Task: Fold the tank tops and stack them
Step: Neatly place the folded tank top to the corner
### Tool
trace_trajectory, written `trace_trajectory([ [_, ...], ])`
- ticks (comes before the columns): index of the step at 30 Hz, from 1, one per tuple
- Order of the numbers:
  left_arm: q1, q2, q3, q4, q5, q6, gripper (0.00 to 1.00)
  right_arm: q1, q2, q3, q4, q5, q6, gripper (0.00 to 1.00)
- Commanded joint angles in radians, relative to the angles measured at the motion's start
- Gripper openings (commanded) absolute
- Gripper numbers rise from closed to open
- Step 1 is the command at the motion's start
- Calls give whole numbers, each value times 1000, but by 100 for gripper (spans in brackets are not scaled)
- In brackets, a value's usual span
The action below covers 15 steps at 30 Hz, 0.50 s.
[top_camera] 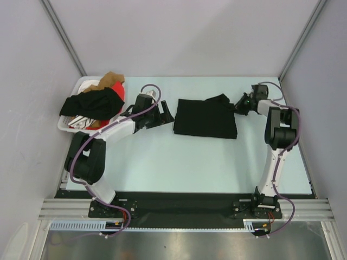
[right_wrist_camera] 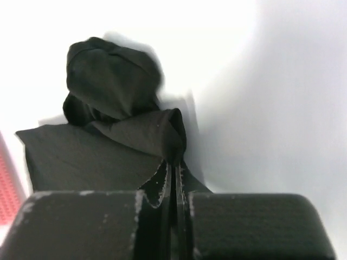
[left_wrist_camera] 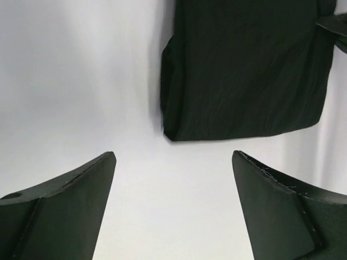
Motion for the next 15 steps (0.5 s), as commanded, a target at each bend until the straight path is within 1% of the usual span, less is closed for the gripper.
trace_trajectory([
  [1,2,-54,-22,23,-3,13,94,-168,-144,-180,167,89,165,0],
  [2,0,-58,-33,31,-1,10,94,-202,-180,-236,195,112,238,0],
  [3,0,-61,-37,36,0,8,94,-237,-273,-374,260,169,274,0],
  [4,-3,-63,-42,39,0,7,94,-283,-316,-440,299,179,308,0],
  [5,-4,-63,-48,40,2,8,94,-361,-365,-512,331,191,375,0],
  [6,-6,-65,-50,42,5,8,94,-404,-405,-567,329,234,398,0],
  [7,-10,-69,-51,43,5,7,94,-437,-495,-674,319,263,424,0],
  [8,-15,-68,-57,46,3,5,94,-493,-542,-731,315,286,447,0],
  [9,-18,-71,-59,53,5,2,94,-509,-583,-782,347,311,463,0],
  [10,-24,-69,-59,53,6,-1,94,-518,-673,-860,332,346,470,0],
  [13,-36,-69,-56,48,5,0,94,-563,-801,-972,287,461,500,3],
  [14,-38,-72,-59,42,5,3,94,-583,-817,-1000,298,457,504,14],
  [15,-41,-75,-63,42,-1,5,94,-613,-815,-1011,346,402,497,26],
])
